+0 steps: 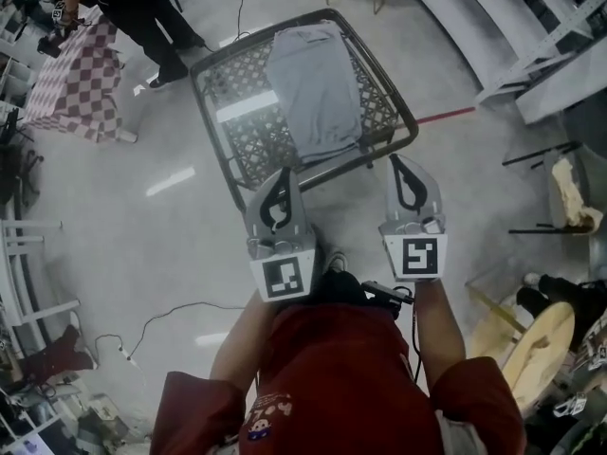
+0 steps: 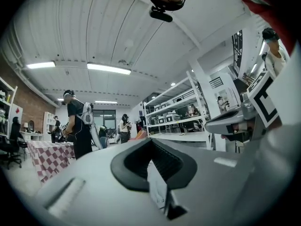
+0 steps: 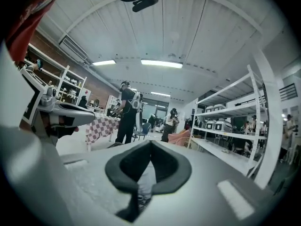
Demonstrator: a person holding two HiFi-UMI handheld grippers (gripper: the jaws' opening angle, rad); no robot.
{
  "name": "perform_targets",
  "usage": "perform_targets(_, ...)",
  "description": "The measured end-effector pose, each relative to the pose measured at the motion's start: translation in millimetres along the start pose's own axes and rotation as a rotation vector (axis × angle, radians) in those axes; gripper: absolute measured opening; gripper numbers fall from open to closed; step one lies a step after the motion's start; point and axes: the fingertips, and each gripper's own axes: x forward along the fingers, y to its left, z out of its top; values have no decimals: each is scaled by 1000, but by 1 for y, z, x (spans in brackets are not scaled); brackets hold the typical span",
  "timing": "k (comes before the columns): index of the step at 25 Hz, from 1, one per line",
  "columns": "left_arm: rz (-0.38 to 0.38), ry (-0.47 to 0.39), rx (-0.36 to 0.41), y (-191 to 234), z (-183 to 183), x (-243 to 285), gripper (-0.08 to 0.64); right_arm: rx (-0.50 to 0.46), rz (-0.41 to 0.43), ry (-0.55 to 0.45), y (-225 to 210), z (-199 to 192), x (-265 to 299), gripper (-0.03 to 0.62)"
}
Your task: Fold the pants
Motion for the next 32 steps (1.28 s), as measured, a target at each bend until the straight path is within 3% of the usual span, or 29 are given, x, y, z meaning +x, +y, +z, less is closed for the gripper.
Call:
perform_targets(3,-7,23,18,0,-13,7,6,-8,24,10,2,-9,15,2)
perform_targets(9,-89,79,161,-7,-43,37,6,-52,97,60,6,-38,48,2)
perform_targets(16,-177,230,197,-13,-105,72,12,-180,206,215,14,-97,89,2)
perform_targets(21,-265,395,188,-20,-153,81,87,-244,316,386,28,-142,102,31)
perform_targets(27,-422,562,301,-38,-220,84,220,-352,500,566,50,-212,104,150)
perform_targets(32,-551,705,384,-48,-277,83,289,-490,613,678,53,-263,113,203)
